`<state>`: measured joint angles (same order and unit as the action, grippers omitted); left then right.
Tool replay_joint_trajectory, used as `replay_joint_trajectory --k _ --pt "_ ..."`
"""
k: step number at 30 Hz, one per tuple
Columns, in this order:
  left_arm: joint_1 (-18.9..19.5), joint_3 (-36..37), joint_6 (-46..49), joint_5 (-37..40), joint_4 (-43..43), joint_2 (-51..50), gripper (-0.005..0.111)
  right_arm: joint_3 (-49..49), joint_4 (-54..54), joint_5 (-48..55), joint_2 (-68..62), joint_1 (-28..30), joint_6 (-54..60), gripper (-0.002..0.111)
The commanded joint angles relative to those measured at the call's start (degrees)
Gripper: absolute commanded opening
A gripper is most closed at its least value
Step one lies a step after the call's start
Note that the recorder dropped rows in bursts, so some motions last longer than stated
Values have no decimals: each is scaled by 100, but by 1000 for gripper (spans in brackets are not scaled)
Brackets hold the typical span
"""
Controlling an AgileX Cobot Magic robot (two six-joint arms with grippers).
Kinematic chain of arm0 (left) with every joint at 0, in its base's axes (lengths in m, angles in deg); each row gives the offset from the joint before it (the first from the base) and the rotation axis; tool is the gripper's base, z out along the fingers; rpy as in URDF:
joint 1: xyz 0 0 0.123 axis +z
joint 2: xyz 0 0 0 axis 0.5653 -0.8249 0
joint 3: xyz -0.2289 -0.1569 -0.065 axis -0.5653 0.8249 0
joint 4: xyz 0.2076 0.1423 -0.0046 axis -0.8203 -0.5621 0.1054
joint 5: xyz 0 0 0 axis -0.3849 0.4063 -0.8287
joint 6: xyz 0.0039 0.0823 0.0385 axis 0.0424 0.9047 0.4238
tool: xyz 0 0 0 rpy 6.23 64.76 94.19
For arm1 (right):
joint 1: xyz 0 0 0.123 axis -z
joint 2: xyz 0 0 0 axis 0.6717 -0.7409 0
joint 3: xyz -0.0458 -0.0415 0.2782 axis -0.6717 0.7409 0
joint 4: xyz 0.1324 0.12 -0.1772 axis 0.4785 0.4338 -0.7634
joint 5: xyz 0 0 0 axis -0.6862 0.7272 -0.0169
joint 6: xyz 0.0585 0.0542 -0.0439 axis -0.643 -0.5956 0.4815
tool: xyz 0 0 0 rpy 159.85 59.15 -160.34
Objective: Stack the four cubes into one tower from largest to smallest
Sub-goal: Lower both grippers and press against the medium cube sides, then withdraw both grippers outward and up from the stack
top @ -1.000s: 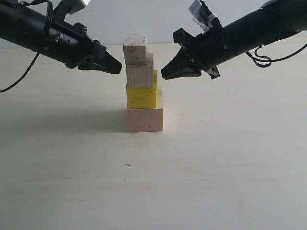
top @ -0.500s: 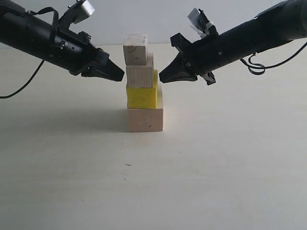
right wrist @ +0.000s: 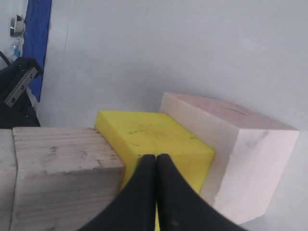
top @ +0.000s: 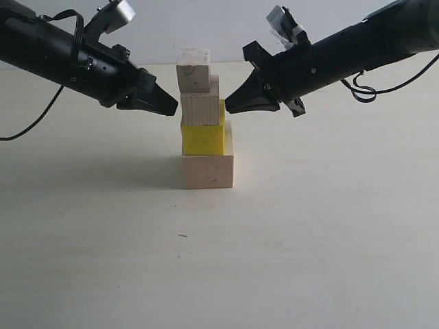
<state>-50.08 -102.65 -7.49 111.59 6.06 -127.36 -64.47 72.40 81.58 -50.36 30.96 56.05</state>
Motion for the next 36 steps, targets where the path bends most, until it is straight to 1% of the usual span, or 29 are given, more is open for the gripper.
replay_joint_trajectory --k 1,24,29,32,36 --pt "-39 -1 70 48 97 -7 0 -47 113 8 -63 -12 79 0" --pt "-39 -1 86 25 97 -7 0 -47 244 -18 -146 -12 175 0" --pt "-39 -1 86 23 52 -7 0 -47 128 -64 29 121 210 0" --pt "9 -1 70 -24 -28 -7 0 -24 -171 -233 205 235 168 0" --pt "229 -1 70 -24 -27 14 0 150 -433 -432 543 478 24 0"
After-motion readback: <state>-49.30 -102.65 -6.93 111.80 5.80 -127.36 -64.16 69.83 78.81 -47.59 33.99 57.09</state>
